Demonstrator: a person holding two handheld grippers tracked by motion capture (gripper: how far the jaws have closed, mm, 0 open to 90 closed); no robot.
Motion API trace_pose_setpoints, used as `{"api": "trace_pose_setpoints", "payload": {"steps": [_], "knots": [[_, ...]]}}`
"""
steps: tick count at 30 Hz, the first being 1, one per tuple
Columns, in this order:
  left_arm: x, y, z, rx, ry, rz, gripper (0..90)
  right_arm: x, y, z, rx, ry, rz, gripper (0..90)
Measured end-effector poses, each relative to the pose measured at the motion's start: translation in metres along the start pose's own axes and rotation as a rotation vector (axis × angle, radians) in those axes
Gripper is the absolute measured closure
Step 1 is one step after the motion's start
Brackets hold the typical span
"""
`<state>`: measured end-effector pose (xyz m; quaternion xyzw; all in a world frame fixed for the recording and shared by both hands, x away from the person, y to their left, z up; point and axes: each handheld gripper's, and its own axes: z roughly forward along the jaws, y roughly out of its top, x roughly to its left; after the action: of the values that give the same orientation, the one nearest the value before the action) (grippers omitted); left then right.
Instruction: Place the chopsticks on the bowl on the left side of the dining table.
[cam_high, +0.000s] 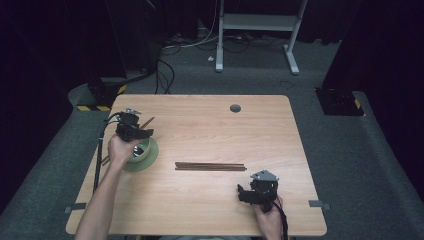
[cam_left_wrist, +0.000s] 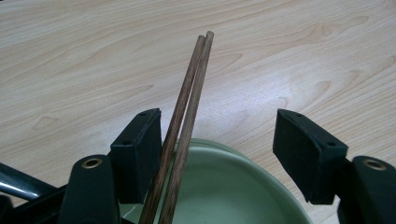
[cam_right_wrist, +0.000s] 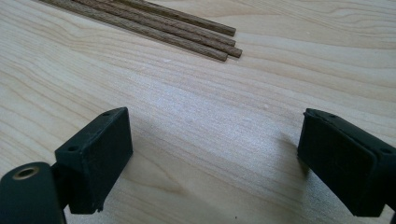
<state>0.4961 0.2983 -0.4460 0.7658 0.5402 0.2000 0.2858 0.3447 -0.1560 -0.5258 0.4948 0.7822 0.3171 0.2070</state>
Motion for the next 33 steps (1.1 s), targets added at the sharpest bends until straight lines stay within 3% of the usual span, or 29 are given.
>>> {"api": "trace_pose_setpoints", "payload": {"steps": [33], "knots": [[-0.015,-0.003,-0.004,0.004,-0.042,0.077,35.3,0.0,0.0,0.0,-0.001,0.0,-0.001,9.8]]}}
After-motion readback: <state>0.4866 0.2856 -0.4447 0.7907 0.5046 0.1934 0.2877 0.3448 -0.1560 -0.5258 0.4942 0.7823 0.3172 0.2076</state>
